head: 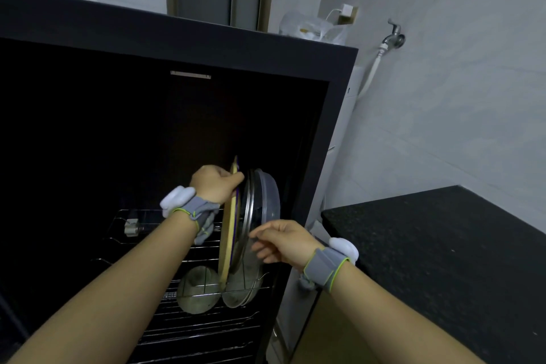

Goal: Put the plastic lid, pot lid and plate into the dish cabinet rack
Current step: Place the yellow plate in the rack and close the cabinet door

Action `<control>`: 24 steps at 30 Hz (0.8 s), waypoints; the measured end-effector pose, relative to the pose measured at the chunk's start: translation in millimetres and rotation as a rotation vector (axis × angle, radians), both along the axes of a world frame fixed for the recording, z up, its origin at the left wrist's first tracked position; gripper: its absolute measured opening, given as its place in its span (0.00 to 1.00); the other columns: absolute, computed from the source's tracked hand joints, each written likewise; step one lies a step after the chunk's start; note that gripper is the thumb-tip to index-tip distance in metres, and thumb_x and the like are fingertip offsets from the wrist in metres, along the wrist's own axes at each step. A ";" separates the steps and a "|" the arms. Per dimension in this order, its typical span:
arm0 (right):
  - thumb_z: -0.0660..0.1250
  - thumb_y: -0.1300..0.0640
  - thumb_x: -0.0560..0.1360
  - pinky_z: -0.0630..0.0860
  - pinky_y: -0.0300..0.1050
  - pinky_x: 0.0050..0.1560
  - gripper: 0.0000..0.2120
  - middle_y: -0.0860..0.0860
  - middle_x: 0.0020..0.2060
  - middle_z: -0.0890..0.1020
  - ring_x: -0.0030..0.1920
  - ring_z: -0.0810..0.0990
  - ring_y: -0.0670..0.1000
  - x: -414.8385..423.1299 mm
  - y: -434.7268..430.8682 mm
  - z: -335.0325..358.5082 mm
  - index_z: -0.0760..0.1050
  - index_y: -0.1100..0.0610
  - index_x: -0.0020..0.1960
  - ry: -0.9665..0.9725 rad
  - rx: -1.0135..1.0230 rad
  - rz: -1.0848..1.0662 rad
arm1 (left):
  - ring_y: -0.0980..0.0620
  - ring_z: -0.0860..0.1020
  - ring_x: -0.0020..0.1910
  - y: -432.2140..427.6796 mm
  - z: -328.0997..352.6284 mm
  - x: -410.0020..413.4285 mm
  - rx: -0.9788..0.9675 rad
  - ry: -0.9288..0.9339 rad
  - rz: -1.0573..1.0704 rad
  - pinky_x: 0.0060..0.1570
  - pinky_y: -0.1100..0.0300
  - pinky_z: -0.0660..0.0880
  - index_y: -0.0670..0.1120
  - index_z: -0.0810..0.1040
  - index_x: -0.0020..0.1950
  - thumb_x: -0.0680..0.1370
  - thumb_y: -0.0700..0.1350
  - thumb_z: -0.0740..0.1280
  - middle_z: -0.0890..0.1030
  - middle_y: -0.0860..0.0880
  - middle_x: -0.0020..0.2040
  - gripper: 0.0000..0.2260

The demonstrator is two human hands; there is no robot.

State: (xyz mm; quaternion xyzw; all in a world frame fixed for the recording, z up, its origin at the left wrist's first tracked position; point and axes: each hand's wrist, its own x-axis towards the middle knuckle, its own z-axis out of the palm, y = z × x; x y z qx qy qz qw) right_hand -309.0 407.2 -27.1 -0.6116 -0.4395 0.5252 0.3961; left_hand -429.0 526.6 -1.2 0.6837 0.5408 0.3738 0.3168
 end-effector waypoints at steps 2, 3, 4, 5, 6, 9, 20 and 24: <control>0.58 0.61 0.78 0.74 0.30 0.25 0.12 0.52 0.33 0.78 0.22 0.76 0.41 0.6 -1.1 0.7 0.76 0.54 0.40 -0.005 -0.004 -0.005 | 0.55 0.74 0.27 -0.6 -3.3 6.9 -0.045 -0.063 -0.021 0.29 0.64 0.66 0.44 0.78 0.28 0.71 0.51 0.67 0.75 0.53 0.20 0.15; 0.58 0.61 0.78 0.74 0.30 0.25 0.12 0.52 0.33 0.78 0.22 0.76 0.41 1.0 -1.7 0.4 0.76 0.54 0.39 -0.007 -0.007 -0.005 | 0.55 0.73 0.27 0.0 -4.2 9.1 -0.053 -0.082 -0.021 0.28 0.64 0.66 0.44 0.78 0.28 0.72 0.51 0.67 0.75 0.53 0.22 0.15; 0.58 0.61 0.78 0.73 0.30 0.25 0.12 0.52 0.33 0.78 0.22 0.76 0.41 1.6 -2.6 0.2 0.76 0.54 0.39 -0.008 -0.010 -0.005 | 0.56 0.73 0.27 0.8 -4.5 10.6 -0.057 -0.098 -0.018 0.28 0.64 0.65 0.45 0.77 0.28 0.72 0.51 0.67 0.76 0.52 0.23 0.15; 0.58 0.60 0.78 0.73 0.30 0.25 0.12 0.52 0.33 0.78 0.22 0.76 0.41 1.7 -3.3 -0.5 0.76 0.54 0.39 -0.011 -0.011 -0.003 | 0.56 0.72 0.27 1.6 -5.5 11.0 -0.058 -0.114 -0.011 0.28 0.64 0.65 0.45 0.76 0.27 0.72 0.52 0.67 0.76 0.51 0.25 0.15; 0.58 0.60 0.78 0.73 0.30 0.25 0.12 0.52 0.33 0.78 0.22 0.76 0.41 2.6 -4.0 -0.5 0.76 0.53 0.39 -0.014 -0.010 -0.003 | 0.56 0.72 0.28 2.2 -5.8 12.3 -0.057 -0.129 -0.003 0.29 0.63 0.65 0.46 0.75 0.27 0.72 0.51 0.67 0.76 0.51 0.26 0.15; 0.59 0.60 0.78 0.74 0.31 0.25 0.12 0.51 0.33 0.78 0.23 0.76 0.41 3.9 -4.9 -1.9 0.76 0.53 0.39 -0.020 -0.009 -0.006 | 0.51 0.74 0.32 4.9 -5.8 14.4 -0.025 -0.142 0.060 0.31 0.60 0.65 0.44 0.77 0.31 0.72 0.51 0.67 0.76 0.48 0.29 0.14; 0.58 0.59 0.78 0.73 0.30 0.25 0.11 0.51 0.33 0.79 0.23 0.76 0.40 12.2 -9.3 -4.6 0.76 0.52 0.40 -0.043 -0.019 0.003 | 0.37 0.79 0.47 0.8 -9.8 32.8 0.231 -0.074 0.186 0.39 0.59 0.66 0.41 0.81 0.49 0.74 0.45 0.64 0.84 0.39 0.45 0.11; 0.58 0.59 0.78 0.73 0.30 0.26 0.11 0.51 0.34 0.79 0.24 0.77 0.40 11.9 -9.9 -10.1 0.76 0.51 0.40 -0.062 -0.038 0.011 | 0.35 0.78 0.42 -0.8 -12.8 37.5 0.379 -0.027 0.155 0.37 0.57 0.64 0.38 0.80 0.44 0.74 0.44 0.63 0.82 0.35 0.40 0.11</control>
